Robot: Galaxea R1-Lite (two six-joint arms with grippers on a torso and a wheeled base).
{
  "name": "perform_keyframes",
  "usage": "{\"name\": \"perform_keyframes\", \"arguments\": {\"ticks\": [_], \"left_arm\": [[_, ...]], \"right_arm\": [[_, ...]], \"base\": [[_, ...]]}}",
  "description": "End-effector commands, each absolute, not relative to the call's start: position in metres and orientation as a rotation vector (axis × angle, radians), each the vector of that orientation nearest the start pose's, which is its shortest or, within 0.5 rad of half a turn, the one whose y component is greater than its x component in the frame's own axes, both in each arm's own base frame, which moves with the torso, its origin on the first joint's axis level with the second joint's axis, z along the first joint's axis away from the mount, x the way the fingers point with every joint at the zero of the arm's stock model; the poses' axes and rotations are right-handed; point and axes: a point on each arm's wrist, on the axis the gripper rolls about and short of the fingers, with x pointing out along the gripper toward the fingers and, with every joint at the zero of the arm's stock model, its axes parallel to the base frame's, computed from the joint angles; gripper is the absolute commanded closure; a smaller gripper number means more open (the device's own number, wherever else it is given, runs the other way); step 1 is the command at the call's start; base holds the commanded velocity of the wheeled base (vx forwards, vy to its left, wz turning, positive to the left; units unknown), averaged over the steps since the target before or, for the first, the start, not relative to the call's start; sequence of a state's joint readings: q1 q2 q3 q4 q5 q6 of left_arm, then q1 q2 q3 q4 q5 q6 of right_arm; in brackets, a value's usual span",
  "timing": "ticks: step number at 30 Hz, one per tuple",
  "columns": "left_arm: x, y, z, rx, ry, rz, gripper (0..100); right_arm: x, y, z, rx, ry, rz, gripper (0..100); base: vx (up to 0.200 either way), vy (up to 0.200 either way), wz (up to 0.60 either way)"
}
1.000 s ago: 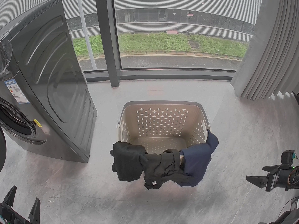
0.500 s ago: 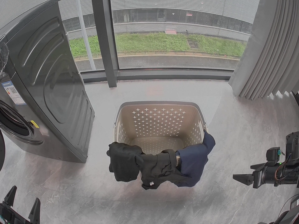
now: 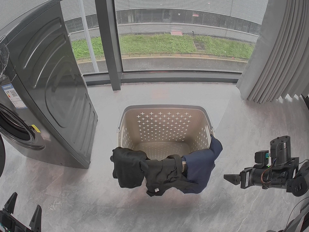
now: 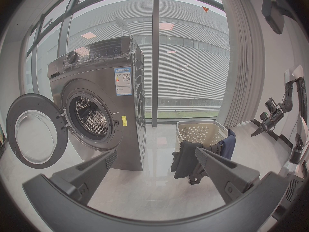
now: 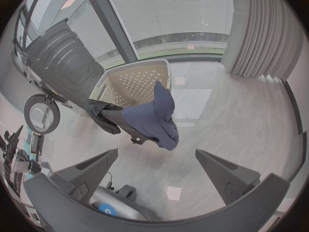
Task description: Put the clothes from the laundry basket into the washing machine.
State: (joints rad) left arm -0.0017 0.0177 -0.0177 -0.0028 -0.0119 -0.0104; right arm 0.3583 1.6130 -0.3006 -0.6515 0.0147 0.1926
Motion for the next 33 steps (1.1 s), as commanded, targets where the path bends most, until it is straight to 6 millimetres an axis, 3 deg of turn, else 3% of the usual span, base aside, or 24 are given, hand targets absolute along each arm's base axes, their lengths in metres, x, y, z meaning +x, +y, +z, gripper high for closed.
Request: {"name": "perform_keyframes", "arguments": {"ticks": [1, 12, 25, 33], "left_arm": [[-0.023, 0.000, 0.076, -0.011, -0.003, -0.014, 0], [-0.023, 0.000, 0.076, -0.009, -0.005, -0.011, 0], [-0.023, 0.000, 0.076, -0.009, -0.003, -0.012, 0], [-0.023, 0.000, 0.076, -0.009, -0.003, -0.012, 0]], "right_arm": [[0.212, 0.093, 0.065, 0.068, 0.754, 0.303, 0], [0.239, 0.112, 0.047, 0.043, 0.776, 0.288, 0], [0.257, 0.129, 0.017, 0.031, 0.753, 0.315, 0], [0.274, 0.137, 0.011, 0.038, 0.736, 0.317, 0]], "base": [[0.000, 0.000, 0.00], [0.000, 0.000, 0.00], [0.000, 0.000, 0.00], [0.000, 0.000, 0.00]]}}
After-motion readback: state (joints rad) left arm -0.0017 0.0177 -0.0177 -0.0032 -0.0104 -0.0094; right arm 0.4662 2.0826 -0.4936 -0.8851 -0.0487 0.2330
